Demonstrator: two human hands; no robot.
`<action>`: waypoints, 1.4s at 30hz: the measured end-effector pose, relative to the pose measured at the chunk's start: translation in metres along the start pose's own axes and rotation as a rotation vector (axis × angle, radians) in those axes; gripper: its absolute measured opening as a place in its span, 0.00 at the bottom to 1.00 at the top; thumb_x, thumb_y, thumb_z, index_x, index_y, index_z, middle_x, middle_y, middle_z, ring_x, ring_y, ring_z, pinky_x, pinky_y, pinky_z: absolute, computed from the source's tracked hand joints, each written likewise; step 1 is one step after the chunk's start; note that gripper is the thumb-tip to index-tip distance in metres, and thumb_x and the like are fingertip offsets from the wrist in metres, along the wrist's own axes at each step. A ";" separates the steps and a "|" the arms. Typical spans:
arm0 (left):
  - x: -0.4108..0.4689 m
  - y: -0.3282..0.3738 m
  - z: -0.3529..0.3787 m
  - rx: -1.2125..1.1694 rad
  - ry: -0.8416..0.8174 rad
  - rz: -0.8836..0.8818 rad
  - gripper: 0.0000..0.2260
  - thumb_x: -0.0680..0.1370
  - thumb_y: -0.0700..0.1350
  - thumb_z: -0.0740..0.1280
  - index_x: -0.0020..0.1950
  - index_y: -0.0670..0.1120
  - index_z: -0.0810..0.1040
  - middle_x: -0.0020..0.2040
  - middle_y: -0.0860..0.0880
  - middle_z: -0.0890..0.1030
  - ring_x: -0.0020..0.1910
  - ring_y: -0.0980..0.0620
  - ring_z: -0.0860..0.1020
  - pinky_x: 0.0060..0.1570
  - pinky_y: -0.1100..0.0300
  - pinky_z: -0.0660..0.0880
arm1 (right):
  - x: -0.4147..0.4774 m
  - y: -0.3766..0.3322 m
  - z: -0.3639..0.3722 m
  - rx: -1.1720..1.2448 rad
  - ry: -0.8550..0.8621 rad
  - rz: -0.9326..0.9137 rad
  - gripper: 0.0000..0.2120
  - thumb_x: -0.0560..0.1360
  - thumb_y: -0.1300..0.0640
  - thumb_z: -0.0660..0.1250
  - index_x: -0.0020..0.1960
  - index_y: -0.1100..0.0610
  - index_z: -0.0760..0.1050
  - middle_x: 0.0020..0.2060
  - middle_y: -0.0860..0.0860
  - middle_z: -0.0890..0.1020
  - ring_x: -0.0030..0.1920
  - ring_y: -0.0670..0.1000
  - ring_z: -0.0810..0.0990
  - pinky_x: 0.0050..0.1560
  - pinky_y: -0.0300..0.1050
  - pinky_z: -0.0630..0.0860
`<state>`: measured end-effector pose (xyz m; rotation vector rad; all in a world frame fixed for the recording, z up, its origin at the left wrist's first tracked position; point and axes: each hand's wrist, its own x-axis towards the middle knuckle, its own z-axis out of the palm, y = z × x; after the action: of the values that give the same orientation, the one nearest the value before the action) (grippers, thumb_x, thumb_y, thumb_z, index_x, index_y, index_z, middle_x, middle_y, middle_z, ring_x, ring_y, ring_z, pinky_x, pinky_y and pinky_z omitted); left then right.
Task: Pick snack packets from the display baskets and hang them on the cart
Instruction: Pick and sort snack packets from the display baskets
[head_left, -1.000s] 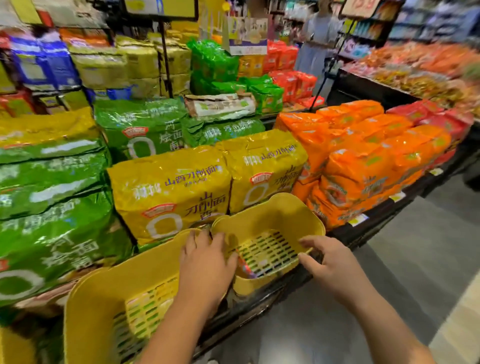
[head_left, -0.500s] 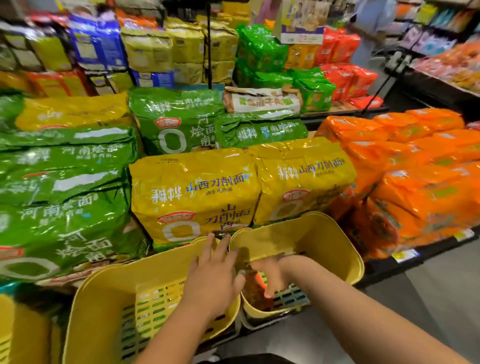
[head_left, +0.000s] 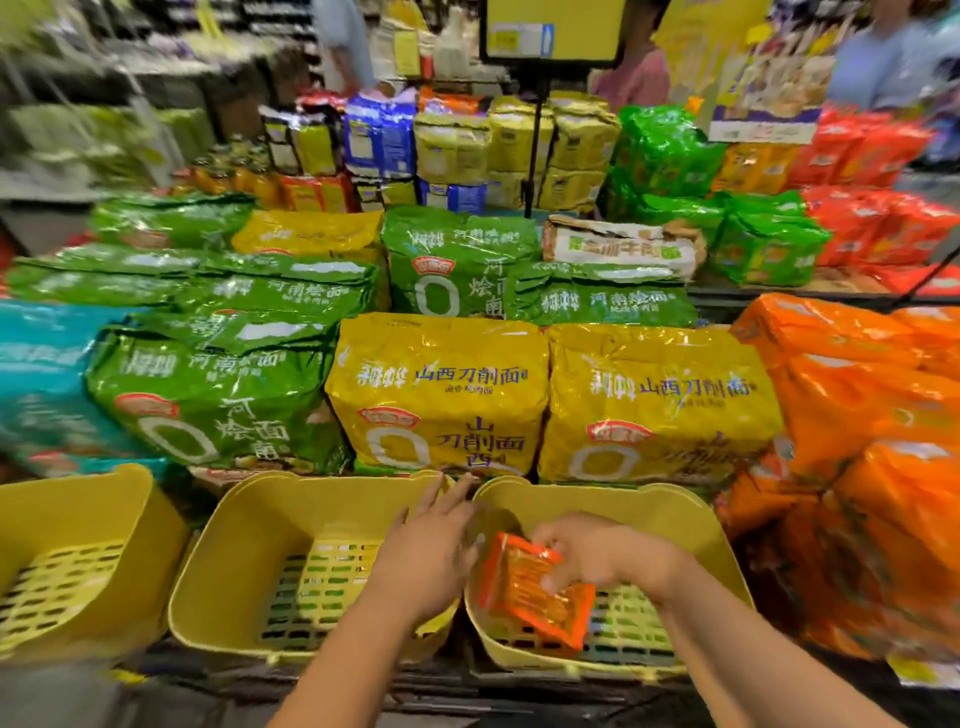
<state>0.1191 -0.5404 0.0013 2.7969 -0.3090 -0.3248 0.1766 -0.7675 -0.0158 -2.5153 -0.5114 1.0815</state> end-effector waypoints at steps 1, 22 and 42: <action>-0.003 0.003 0.000 -0.074 0.066 -0.024 0.19 0.85 0.54 0.58 0.76 0.57 0.67 0.82 0.57 0.56 0.82 0.50 0.48 0.78 0.48 0.57 | -0.010 0.004 -0.004 0.119 0.056 -0.037 0.11 0.73 0.54 0.76 0.54 0.50 0.78 0.48 0.49 0.83 0.50 0.53 0.82 0.51 0.49 0.78; -0.206 -0.037 -0.004 -1.439 1.011 -0.720 0.03 0.76 0.40 0.72 0.48 0.43 0.82 0.47 0.37 0.85 0.39 0.46 0.81 0.46 0.46 0.77 | -0.046 -0.161 0.038 -0.108 0.292 -0.428 0.21 0.82 0.41 0.60 0.73 0.47 0.72 0.72 0.48 0.73 0.72 0.49 0.69 0.72 0.44 0.64; -0.539 -0.251 0.013 -1.515 1.135 -0.905 0.07 0.80 0.38 0.69 0.56 0.40 0.83 0.50 0.41 0.87 0.47 0.45 0.83 0.50 0.52 0.79 | 0.004 -0.530 0.306 0.188 -0.207 -0.600 0.07 0.80 0.48 0.68 0.52 0.49 0.82 0.48 0.46 0.86 0.49 0.47 0.83 0.56 0.54 0.80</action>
<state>-0.3527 -0.1781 0.0093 1.0784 1.0133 0.6158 -0.1468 -0.2492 0.0246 -1.9025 -1.0789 1.0816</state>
